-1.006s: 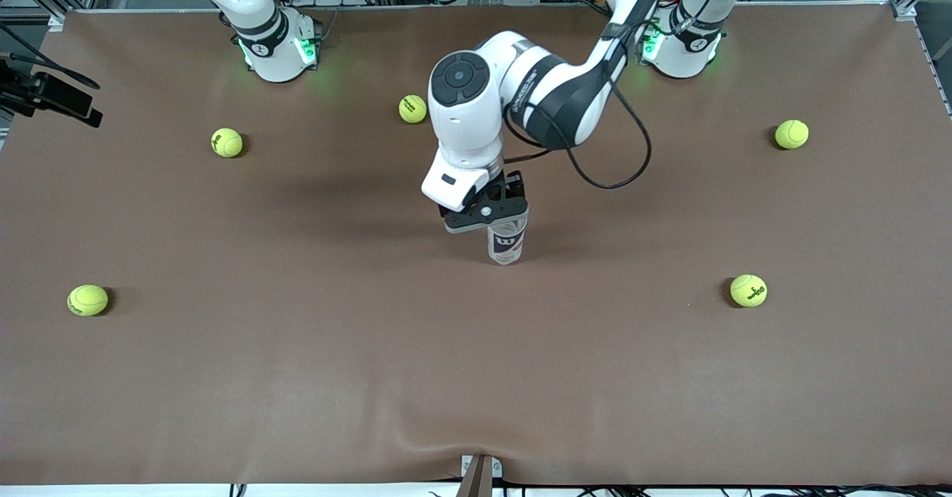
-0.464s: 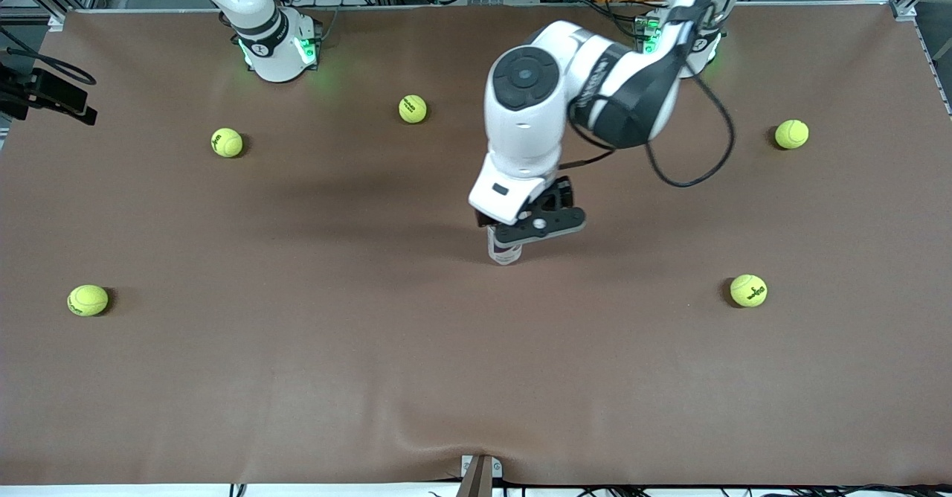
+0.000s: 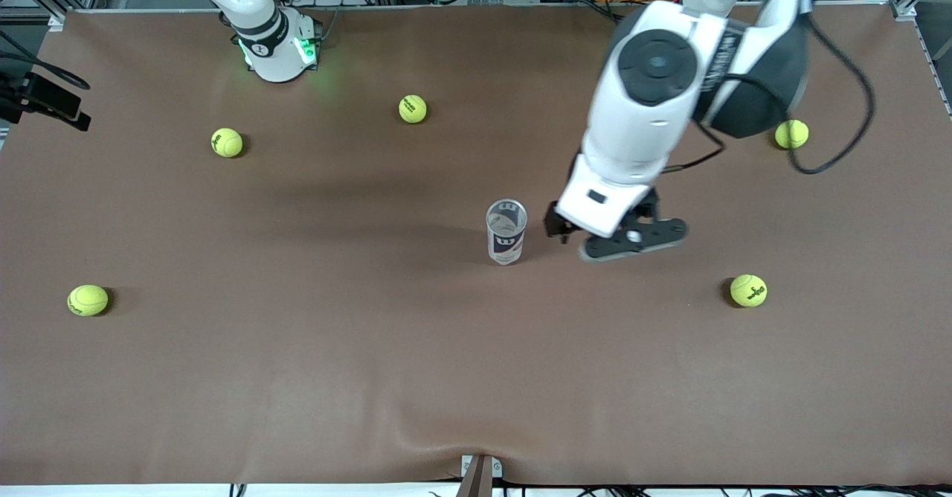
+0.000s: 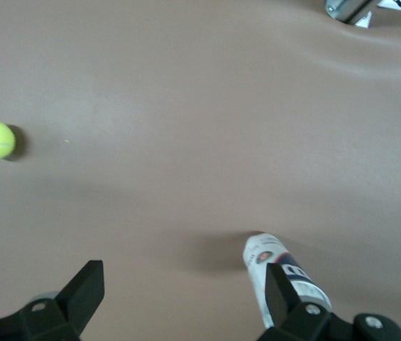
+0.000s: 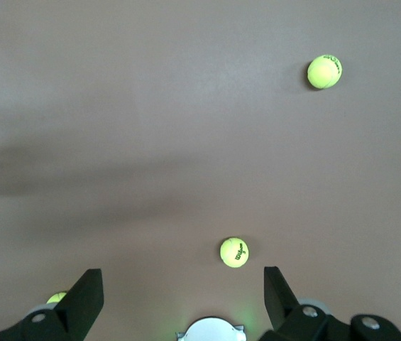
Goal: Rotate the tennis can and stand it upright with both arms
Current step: 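Open the left gripper and draw it back from the can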
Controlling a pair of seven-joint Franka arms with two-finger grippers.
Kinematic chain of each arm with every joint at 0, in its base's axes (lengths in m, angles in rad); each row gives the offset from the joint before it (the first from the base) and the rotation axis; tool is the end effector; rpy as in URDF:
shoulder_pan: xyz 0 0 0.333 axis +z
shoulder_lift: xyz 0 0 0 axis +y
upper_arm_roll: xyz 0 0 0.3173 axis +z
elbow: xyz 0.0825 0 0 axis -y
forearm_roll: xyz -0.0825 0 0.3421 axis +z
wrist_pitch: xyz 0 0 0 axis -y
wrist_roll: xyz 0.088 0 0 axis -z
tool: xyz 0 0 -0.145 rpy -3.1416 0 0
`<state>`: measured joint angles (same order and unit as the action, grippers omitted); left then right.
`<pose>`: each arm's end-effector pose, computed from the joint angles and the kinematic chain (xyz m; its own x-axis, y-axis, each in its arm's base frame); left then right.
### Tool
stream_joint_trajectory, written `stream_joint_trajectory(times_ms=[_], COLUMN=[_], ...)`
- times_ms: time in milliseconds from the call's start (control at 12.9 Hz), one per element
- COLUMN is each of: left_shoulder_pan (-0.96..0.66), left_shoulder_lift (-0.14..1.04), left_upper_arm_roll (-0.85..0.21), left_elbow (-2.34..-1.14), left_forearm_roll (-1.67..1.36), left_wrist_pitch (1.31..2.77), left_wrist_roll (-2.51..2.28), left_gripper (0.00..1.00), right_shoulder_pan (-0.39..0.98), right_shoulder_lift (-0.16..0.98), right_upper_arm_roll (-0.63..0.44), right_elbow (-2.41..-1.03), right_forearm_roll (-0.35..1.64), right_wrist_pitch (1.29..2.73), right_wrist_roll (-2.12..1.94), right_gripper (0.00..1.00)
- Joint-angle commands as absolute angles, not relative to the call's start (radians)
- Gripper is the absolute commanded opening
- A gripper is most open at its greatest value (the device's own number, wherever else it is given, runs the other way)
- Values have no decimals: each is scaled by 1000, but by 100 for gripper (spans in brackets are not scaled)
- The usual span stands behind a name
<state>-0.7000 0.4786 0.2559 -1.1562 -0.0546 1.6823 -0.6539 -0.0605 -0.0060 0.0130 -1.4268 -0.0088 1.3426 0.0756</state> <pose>0.5742 -0.3237 0.5035 0.9797 0.1807 0.0863 0.1824 -0.9831 -0.0123 0.4823 -0.0243 0.6321 0.9892 -0.1246 -0.0772 -0.1239 -0.9922 0.0147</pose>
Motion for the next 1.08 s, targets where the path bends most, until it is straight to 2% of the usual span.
stream_joint_trajectory(times_ms=[0,619,1006], left_shoulder_pan=[-631,-470,-140], left_shoulder_lift=[433,345,289], left_upper_arm_roll=[247,245,45], left_elbow=[-1172,-1183,-1239], left_forearm_roll=[-38,-20,-18], left_wrist_pitch=[1651,1545,1516], left_wrist_roll=[-516,-195,17], left_gripper=[100,100,100], right_shoulder_pan=[-66,-69,-69], right_shoulder_lift=[-29,-25,-23], right_upper_arm_roll=[18,20,18], right_elbow=[-1451,-1442,-1443], right_forearm_roll=[-20,-20,-18], right_wrist_pitch=[1358,1351,1348], right_wrist_roll=[91,80,80], right_gripper=[100,100,100])
